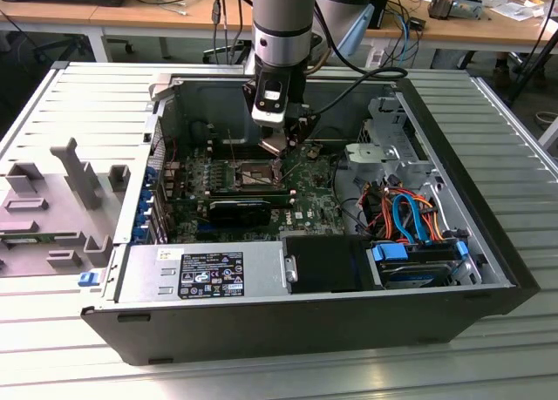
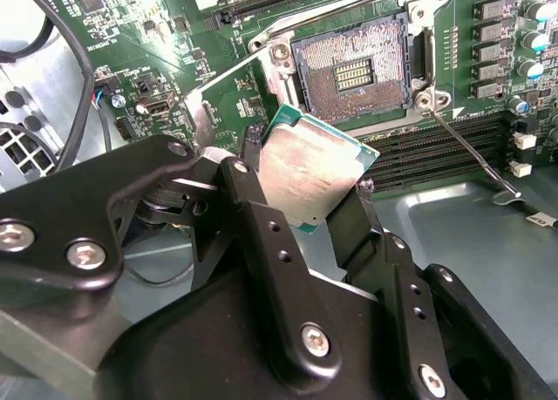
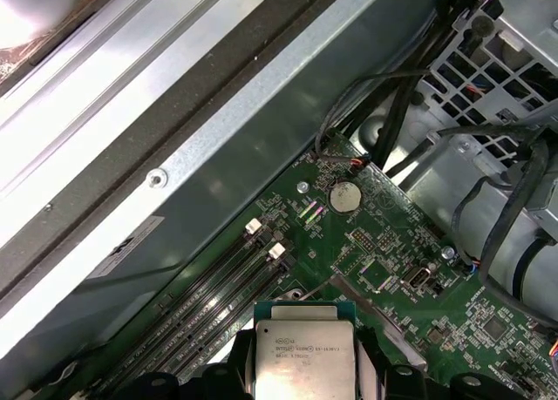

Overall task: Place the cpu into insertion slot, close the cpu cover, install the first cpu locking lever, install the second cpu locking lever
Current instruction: 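Place the cpu into insertion slot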

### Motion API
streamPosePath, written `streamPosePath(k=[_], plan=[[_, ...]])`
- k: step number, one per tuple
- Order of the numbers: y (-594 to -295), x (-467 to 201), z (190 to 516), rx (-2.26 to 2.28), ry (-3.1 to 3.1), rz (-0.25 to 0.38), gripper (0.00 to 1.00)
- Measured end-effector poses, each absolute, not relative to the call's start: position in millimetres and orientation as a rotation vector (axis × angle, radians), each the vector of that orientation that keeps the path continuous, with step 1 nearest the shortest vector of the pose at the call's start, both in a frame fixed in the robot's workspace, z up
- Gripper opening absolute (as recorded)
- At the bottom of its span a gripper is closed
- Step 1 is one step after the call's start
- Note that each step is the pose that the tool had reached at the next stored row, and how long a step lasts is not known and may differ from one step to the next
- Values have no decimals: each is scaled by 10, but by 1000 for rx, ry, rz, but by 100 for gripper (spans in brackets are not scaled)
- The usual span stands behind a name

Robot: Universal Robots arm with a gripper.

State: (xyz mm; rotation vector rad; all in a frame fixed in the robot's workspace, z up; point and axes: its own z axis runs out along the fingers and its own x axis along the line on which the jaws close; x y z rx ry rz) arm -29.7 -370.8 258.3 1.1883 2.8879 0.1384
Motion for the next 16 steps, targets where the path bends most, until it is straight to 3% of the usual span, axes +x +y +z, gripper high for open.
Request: streamPosePath(k=[16], plan=[[-3708, -337, 2579, 1222, 2872, 139, 55]])
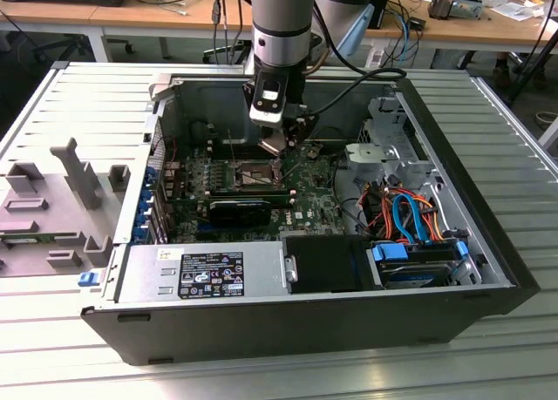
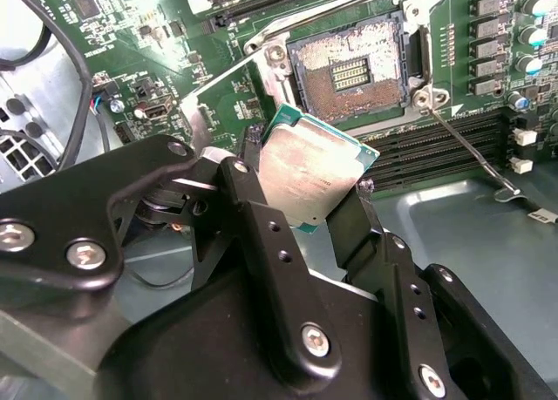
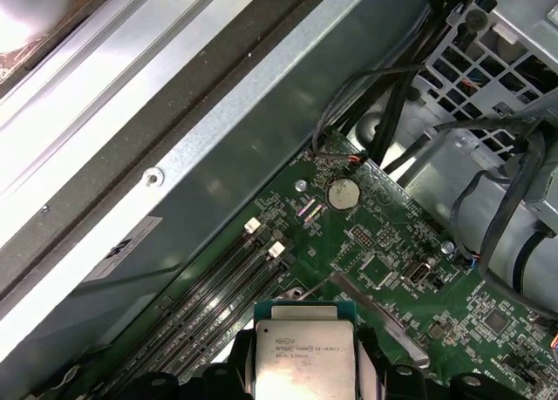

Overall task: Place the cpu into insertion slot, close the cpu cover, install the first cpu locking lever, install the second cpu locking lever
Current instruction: 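Place the cpu into insertion slot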

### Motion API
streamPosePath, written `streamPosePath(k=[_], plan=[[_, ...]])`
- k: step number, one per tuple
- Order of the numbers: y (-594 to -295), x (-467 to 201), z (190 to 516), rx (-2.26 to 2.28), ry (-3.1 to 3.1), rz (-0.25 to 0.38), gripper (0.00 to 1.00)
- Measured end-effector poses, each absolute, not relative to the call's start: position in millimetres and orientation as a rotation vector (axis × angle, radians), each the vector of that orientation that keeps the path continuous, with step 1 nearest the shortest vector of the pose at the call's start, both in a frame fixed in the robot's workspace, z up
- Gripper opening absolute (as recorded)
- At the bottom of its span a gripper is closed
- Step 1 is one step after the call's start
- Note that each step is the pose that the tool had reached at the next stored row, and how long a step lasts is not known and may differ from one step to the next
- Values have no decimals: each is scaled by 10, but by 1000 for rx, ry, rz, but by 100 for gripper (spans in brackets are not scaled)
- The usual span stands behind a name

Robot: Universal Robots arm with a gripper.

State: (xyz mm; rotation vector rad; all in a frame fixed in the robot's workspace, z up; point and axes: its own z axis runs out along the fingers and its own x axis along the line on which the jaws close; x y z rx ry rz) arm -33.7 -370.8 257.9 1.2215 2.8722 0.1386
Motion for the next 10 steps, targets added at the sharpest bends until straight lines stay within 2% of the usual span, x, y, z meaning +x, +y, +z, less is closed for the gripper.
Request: streamPosePath(k=[10], plan=[[-3709, -423, 2574, 1227, 2868, 139, 55]])
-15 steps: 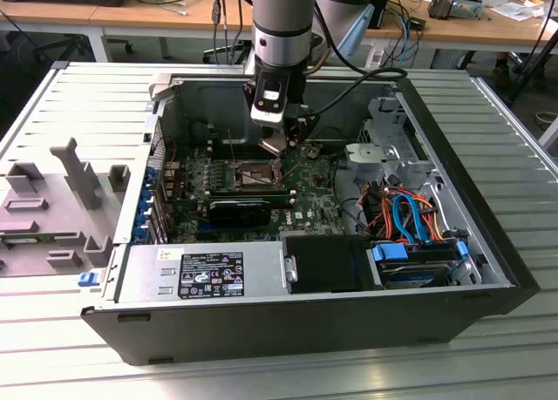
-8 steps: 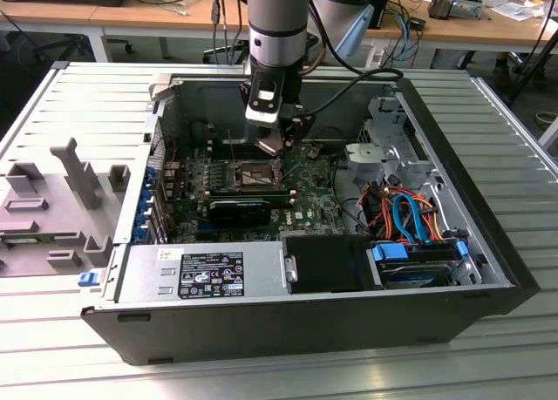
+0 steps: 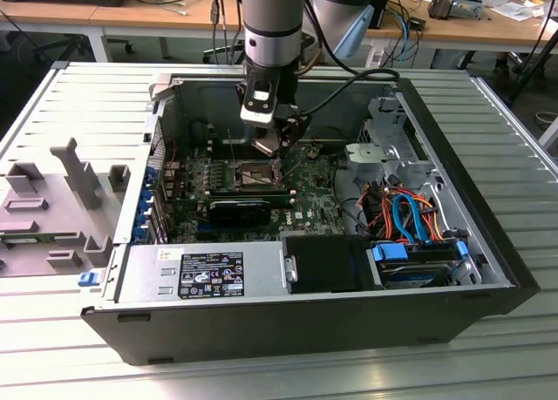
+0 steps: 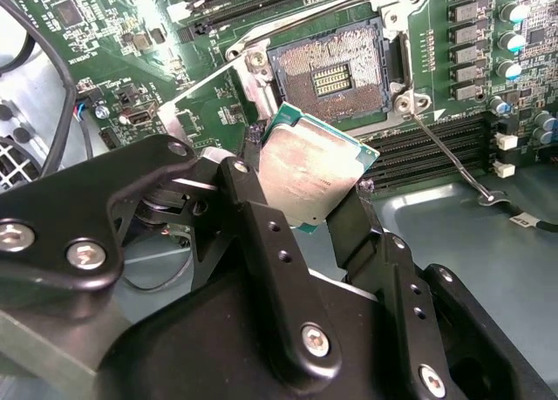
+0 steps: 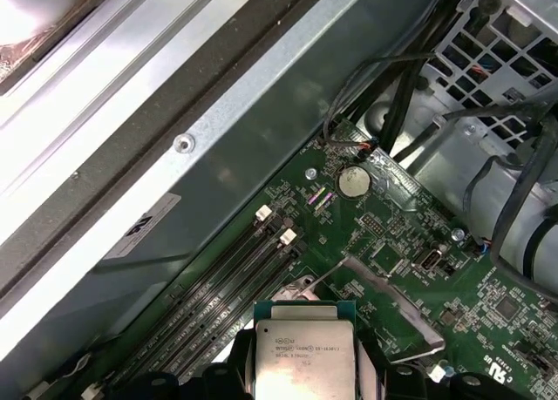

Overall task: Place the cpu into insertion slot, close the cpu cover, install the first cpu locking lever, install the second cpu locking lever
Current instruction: 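Place the cpu into insertion slot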

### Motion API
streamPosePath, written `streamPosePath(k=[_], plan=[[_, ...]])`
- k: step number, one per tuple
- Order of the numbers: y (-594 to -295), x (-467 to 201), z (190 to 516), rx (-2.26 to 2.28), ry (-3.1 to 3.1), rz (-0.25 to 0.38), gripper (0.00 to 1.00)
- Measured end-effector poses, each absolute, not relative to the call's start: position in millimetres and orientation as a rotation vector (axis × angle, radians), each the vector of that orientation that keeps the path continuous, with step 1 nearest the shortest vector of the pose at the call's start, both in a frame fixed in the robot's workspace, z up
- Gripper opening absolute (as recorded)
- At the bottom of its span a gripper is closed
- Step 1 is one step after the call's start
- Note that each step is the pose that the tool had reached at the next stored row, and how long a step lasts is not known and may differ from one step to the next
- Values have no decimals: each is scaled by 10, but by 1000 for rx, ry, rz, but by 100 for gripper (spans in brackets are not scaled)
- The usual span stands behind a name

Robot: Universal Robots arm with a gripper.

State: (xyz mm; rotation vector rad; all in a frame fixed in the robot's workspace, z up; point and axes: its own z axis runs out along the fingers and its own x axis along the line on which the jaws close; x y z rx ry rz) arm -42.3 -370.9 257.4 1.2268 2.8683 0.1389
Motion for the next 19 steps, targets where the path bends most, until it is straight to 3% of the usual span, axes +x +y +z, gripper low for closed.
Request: streamPosePath(k=[19], plan=[[-3709, -423, 2573, 1249, 2858, 139, 55]])
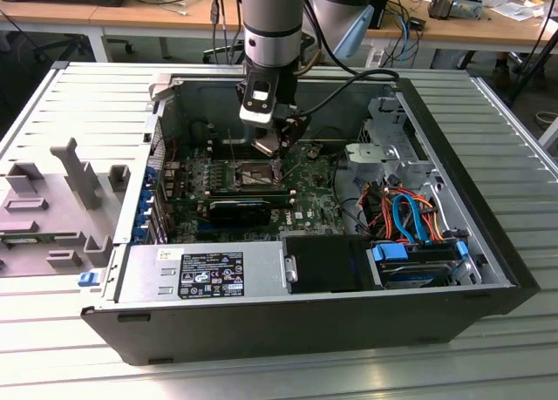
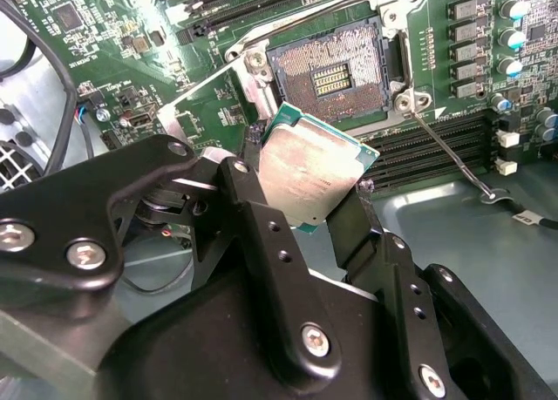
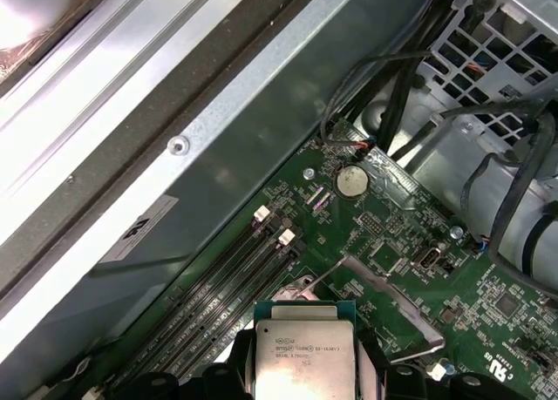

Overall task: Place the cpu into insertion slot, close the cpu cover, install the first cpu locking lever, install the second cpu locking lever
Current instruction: 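Place the cpu into insertion slot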

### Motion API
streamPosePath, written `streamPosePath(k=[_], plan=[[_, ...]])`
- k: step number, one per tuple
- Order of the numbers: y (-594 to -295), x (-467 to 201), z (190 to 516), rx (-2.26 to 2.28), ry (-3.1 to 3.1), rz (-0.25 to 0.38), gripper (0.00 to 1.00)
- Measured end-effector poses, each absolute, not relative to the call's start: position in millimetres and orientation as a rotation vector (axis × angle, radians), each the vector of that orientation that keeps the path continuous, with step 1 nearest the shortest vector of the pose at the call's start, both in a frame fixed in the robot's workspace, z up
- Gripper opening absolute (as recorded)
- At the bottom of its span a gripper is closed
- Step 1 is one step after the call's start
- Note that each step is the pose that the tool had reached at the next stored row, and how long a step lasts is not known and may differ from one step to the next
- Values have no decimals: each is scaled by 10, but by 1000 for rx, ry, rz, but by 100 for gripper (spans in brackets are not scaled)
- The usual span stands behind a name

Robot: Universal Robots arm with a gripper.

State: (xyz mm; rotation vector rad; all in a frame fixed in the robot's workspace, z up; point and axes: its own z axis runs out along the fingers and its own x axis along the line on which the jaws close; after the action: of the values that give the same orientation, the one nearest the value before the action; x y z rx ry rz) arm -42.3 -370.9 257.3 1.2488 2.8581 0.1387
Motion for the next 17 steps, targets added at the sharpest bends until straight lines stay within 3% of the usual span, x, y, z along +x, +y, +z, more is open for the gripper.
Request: streamPosePath(k=[17], plan=[[-3709, -423, 2571, 1270, 2848, 138, 55]])
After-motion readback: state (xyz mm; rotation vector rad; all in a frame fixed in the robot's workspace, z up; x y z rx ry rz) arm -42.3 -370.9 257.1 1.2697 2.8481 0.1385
